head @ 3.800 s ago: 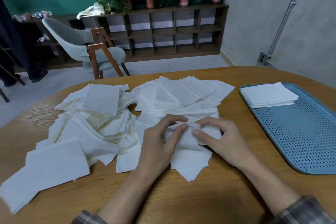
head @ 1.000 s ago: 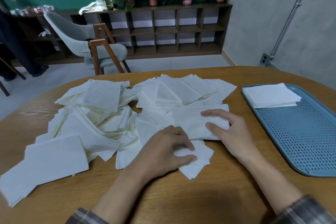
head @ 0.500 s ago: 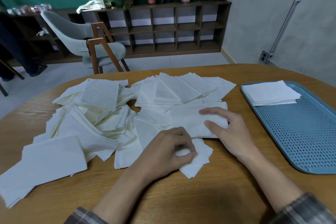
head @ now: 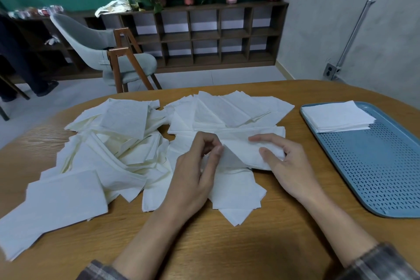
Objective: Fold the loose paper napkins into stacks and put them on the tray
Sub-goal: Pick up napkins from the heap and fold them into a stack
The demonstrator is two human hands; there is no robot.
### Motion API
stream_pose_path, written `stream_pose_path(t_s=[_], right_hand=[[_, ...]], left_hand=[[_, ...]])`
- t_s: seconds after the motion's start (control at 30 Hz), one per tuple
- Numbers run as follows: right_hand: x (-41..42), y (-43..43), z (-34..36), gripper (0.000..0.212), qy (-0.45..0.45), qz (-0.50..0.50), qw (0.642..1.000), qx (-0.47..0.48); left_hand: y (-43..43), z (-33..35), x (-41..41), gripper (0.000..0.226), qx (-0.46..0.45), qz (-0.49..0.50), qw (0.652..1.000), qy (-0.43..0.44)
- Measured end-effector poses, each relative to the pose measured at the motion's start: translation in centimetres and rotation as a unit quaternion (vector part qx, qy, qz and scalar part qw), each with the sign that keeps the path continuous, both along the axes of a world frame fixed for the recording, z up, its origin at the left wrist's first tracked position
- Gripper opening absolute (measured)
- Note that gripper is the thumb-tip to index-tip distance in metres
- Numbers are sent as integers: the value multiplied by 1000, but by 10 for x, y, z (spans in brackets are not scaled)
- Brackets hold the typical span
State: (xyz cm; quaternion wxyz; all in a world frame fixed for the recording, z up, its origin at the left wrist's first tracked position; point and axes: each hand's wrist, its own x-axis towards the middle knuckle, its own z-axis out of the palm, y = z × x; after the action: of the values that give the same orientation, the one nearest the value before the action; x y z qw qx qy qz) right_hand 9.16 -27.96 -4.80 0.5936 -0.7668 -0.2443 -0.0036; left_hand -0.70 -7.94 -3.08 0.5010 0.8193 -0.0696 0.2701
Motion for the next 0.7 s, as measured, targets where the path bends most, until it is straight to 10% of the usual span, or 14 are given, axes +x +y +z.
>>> stream_pose_path(t_s=[0.7], right_hand=[[-13,5,7,4,31,43,998,27]], left_hand=[[2,2,1,40,-16,14,995,95]])
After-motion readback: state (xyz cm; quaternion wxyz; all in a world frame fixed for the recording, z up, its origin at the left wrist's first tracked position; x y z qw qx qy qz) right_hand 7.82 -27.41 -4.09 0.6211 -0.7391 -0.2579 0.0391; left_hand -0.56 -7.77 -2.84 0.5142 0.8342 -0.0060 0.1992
